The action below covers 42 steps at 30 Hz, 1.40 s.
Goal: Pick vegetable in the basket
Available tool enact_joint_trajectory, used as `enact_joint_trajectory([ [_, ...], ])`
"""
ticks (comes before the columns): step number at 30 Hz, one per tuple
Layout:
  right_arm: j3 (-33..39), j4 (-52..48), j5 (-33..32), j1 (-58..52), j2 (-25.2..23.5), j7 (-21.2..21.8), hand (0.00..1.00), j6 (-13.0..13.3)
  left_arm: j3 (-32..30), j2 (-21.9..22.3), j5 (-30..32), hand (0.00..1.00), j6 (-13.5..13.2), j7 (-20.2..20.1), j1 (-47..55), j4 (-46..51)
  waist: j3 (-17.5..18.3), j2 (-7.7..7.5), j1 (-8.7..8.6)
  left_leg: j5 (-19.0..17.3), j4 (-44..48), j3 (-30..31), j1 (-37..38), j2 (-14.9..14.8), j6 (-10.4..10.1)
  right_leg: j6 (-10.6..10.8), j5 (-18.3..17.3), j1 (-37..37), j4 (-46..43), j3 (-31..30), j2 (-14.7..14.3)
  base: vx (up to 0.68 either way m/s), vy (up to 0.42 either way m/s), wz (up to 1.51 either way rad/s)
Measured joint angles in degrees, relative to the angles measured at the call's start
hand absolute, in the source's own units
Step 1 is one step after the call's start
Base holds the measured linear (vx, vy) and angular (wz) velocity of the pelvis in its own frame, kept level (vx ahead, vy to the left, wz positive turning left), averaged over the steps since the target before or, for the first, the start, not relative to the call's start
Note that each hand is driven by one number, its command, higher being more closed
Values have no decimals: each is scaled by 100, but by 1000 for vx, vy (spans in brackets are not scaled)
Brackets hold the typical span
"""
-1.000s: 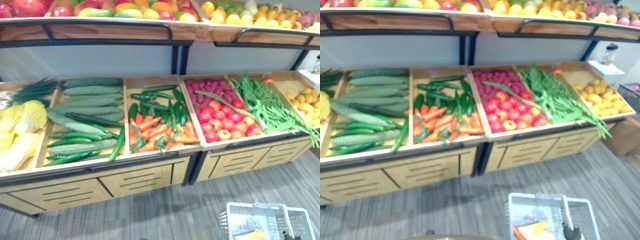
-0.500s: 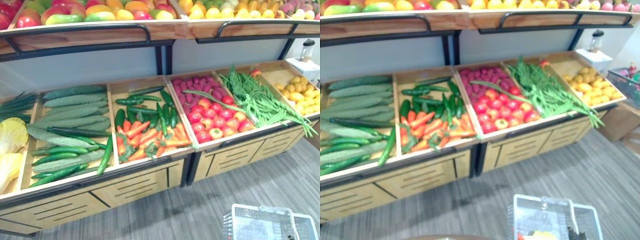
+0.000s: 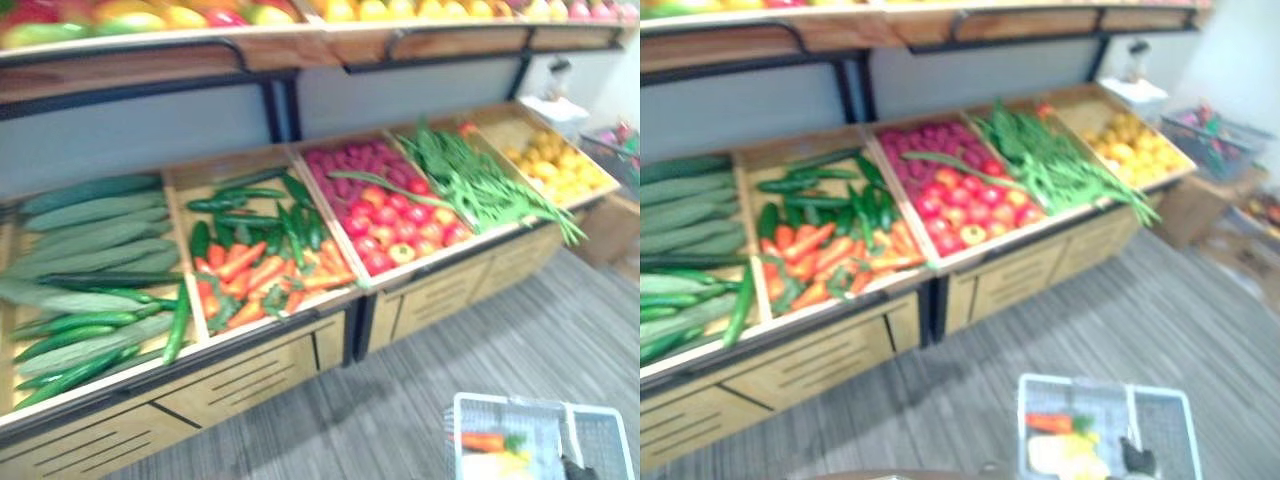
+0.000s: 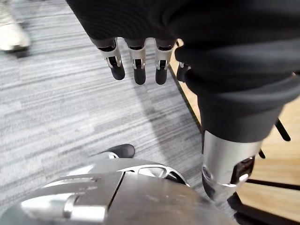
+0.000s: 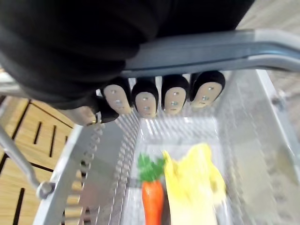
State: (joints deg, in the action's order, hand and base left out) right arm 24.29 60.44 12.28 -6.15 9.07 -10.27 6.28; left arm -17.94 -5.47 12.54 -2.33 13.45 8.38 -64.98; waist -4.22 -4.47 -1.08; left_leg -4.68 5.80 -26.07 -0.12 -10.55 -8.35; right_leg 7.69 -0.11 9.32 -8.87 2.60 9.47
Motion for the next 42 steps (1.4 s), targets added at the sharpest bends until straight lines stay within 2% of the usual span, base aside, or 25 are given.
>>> enact_joint_trajectory([
  [2,-130,-145,-1,-52,-355,94,100,42,-50,-18,15,0,7,2,-64,12,-21,3,-40,-233,296,-188,-184,13,318,-21,529,287,185,-156,-102,-107,59,-160],
  [3,-331,-160,-27,62,-522,145,100,59,-50,38,120,0,5,-4,-40,20,-40,120,84,-294,269,-347,-246,-78,561,-223,1246,347,763,-49,-302,-225,63,-228],
  [4,-353,-160,-141,140,-705,162,100,58,-58,-1,247,0,-1,-9,-95,158,-219,119,70,-281,272,-923,-159,-218,537,-779,684,522,32,876,-213,-244,61,-213],
  [5,-332,-153,-174,131,-734,163,100,39,-54,-3,263,0,-2,-10,-132,221,-249,98,33,-270,286,-1027,-150,-254,528,-964,161,662,-748,1362,-69,-191,43,-141],
  [6,-234,-91,-203,13,-721,157,100,7,-29,5,354,0,4,-10,-204,368,-318,100,-37,-211,300,-1256,-41,-329,493,-1047,-382,679,-2000,2114,294,-132,67,-107],
  [7,-119,46,-202,-87,-656,118,100,-28,-23,7,363,0,0,-13,-194,399,-327,95,-28,-192,307,-1551,102,-425,472,-1078,-537,481,-2712,2546,637,-100,51,-109],
  [10,22,304,-197,-215,-570,88,100,-88,-26,-66,353,0,7,-18,-197,401,-275,-19,-27,-91,249,-2218,302,-505,335,-945,-477,-60,-2771,2894,1263,-68,-75,-125],
  [11,61,383,-199,-227,-580,89,100,-115,-28,-112,349,0,6,-21,-210,398,-273,-95,-25,-10,247,-2449,320,-511,318,-664,-540,-43,-2498,2912,1252,-94,-215,-141],
  [13,243,397,-196,-227,-562,93,100,-196,54,-105,349,0,2,-57,-267,343,-183,19,-30,277,-185,-2834,281,-504,372,-637,-569,-115,-1272,2933,558,-162,-267,-140],
  [15,356,470,-198,-225,-556,93,100,-251,155,-105,348,0,-5,-86,-353,343,-182,43,-40,422,-277,-3020,235,-507,309,-617,-564,-151,-546,2885,291,-123,-257,-90],
  [20,405,558,-208,-390,-716,83,100,-331,304,-20,342,0,-7,-87,-493,387,-177,112,-98,513,14,-3155,343,-685,255,-364,-382,-473,206,2713,17,-101,-134,-25],
  [21,384,557,-208,-393,-727,89,100,-324,302,0,338,0,-6,-82,-494,414,-171,118,-122,512,117,-3145,333,-733,255,-378,-330,-498,288,2712,-6,-144,-60,-4],
  [23,204,545,-208,-362,-715,92,100,-288,210,84,328,0,-4,-37,-487,453,-177,167,-189,411,838,-3150,203,-1095,288,-397,-242,-580,497,2646,-116,-129,-28,-15],
  [25,111,546,-206,-352,-637,91,100,-211,60,107,216,0,-5,-12,-487,454,-217,290,-177,315,1683,-3137,119,-1559,320,-434,-275,-599,534,2488,-225,-148,-12,-40],
  [26,89,546,-204,-348,-596,91,100,-193,18,135,131,0,-5,-6,-483,453,-236,333,-175,326,1907,-3112,120,-1682,332,-441,-280,-636,531,2421,-252,-130,-12,-58],
  [27,-4,547,-205,-351,-460,91,100,-171,-60,226,-12,0,-7,15,-474,445,-278,450,-180,386,2267,-2741,88,-1834,397,-467,-289,-685,519,2248,-305,-87,-13,-67],
  [28,22,529,-205,-355,-367,85,100,-171,-123,337,-155,0,-13,47,-468,452,-297,504,-164,491,2592,-1978,-152,-1840,433,-524,-279,-687,464,2056,-299,-74,23,-68],
  [29,20,521,-205,-348,-300,85,100,-166,-152,383,-256,0,-21,69,-469,451,-290,552,-167,438,2647,-1516,-272,-1732,373,-559,-301,-680,461,1965,-268,-51,79,-75],
  [31,65,555,-205,-220,-80,83,100,-165,-180,576,-557,0,-92,151,-462,460,-311,600,-135,-57,2296,417,-480,-625,189,-441,-242,-645,509,1506,-66,-23,103,-83],
  [34,61,571,-197,-230,-77,91,100,-166,-171,635,-570,0,-219,130,-448,462,-307,628,-20,-289,1216,1835,-473,196,74,-328,-169,-656,653,1078,-168,-10,121,-80],
  [35,61,571,-196,-235,-80,92,100,-165,-178,644,-580,0,-234,120,-443,460,-296,665,-18,-281,934,2008,-473,240,88,-302,-135,-654,693,1035,-240,-3,162,-59],
  [36,70,568,-195,-240,-68,89,100,-165,-259,659,-643,0,-252,96,-406,449,-261,732,-10,-498,579,2255,-398,226,189,-239,-14,-640,813,938,-375,42,185,-45],
  [37,62,563,-192,-248,-158,92,100,-152,-383,638,-698,0,-253,84,-400,437,-214,707,-17,-545,437,2179,-396,326,196,-140,146,-705,1124,804,-362,70,180,-36],
  [39,54,560,-171,-274,-279,112,100,-109,-527,655,-704,0,-256,81,-404,457,-205,540,-5,-540,384,2036,-451,435,265,-149,383,-738,1402,677,-294,102,138,-18],
  [42,0,483,-158,-293,-335,79,100,-87,-655,646,-647,0,-253,85,-399,465,-171,483,35,-486,160,1812,-263,593,369,-80,442,-680,1380,497,-156,131,103,-30],
])
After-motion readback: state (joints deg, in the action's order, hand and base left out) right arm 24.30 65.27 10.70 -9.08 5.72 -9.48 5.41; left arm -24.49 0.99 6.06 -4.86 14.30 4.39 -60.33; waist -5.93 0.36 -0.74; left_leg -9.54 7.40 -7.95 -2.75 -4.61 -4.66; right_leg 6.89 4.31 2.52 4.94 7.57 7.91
